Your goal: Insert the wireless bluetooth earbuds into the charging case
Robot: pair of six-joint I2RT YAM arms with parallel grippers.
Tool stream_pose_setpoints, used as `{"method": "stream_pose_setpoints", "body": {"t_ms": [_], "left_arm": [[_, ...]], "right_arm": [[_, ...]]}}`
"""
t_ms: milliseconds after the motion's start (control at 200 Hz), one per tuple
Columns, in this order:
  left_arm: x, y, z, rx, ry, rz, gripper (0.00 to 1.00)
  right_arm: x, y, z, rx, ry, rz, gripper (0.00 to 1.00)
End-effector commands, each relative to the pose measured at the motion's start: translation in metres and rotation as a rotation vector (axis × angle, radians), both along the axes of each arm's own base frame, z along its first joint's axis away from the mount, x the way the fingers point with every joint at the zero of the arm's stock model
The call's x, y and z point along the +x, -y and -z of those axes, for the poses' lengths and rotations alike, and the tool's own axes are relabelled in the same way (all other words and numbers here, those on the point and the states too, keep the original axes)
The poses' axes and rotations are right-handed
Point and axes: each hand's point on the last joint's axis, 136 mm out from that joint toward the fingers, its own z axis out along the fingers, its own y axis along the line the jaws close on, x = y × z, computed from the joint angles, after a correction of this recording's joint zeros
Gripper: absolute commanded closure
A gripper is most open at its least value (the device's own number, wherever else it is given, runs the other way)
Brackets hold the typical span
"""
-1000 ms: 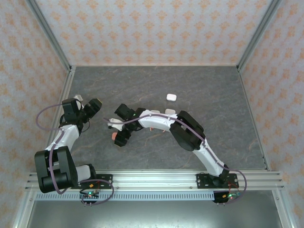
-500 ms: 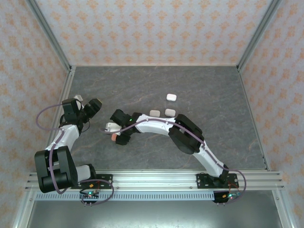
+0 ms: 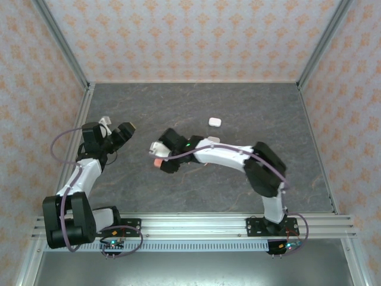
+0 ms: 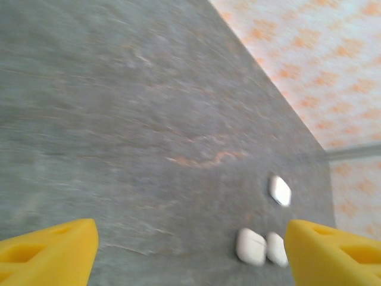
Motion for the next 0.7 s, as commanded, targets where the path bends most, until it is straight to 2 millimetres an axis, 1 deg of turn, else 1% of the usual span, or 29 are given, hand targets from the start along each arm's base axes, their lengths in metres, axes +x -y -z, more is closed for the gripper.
{"method": "stream_pose_setpoints", "body": {"t_ms": [0, 90, 135, 150, 165, 230, 295, 360, 415, 500, 606, 696], "left_arm": [[-0.005, 0.034, -0.041, -0.043, 0.111, 0.136, 0.21], [-0.012, 0.057, -0.068, -0.079, 0.192, 0.241, 0.22], [-0.018, 0.068, -0.079, -0.090, 0.221, 0.295, 0.22], [-0.021, 0.072, -0.083, -0.093, 0.230, 0.313, 0.22], [-0.023, 0.076, -0.087, -0.096, 0.240, 0.331, 0.23], [-0.034, 0.098, -0.104, -0.112, 0.284, 0.424, 0.24], [-0.047, 0.118, -0.123, -0.119, 0.335, 0.508, 0.24], [-0.060, 0.137, -0.140, -0.122, 0.385, 0.582, 0.24], [-0.070, 0.151, -0.152, -0.123, 0.418, 0.633, 0.25], [-0.082, 0.168, -0.166, -0.126, 0.451, 0.699, 0.24], [-0.090, 0.186, -0.174, -0.119, 0.467, 0.766, 0.24], [-0.092, 0.200, -0.174, -0.130, 0.463, 0.807, 0.24]], "right_arm": [[0.021, 0.024, -0.066, 0.145, 0.116, 0.100, 0.61], [0.025, 0.056, -0.087, 0.194, 0.135, 0.152, 0.61], [0.026, 0.071, -0.098, 0.220, 0.150, 0.174, 0.61], [0.026, 0.076, -0.104, 0.234, 0.162, 0.180, 0.61], [0.026, 0.080, -0.106, 0.239, 0.167, 0.185, 0.61], [0.025, 0.096, -0.122, 0.269, 0.216, 0.198, 0.61], [0.023, 0.106, -0.137, 0.302, 0.264, 0.205, 0.60], [0.019, 0.112, -0.150, 0.334, 0.307, 0.197, 0.60], [0.016, 0.116, -0.158, 0.351, 0.339, 0.186, 0.60], [0.013, 0.119, -0.166, 0.367, 0.368, 0.175, 0.60], [0.011, 0.118, -0.171, 0.376, 0.377, 0.161, 0.60], [0.007, 0.114, -0.173, 0.391, 0.372, 0.128, 0.60]]}}
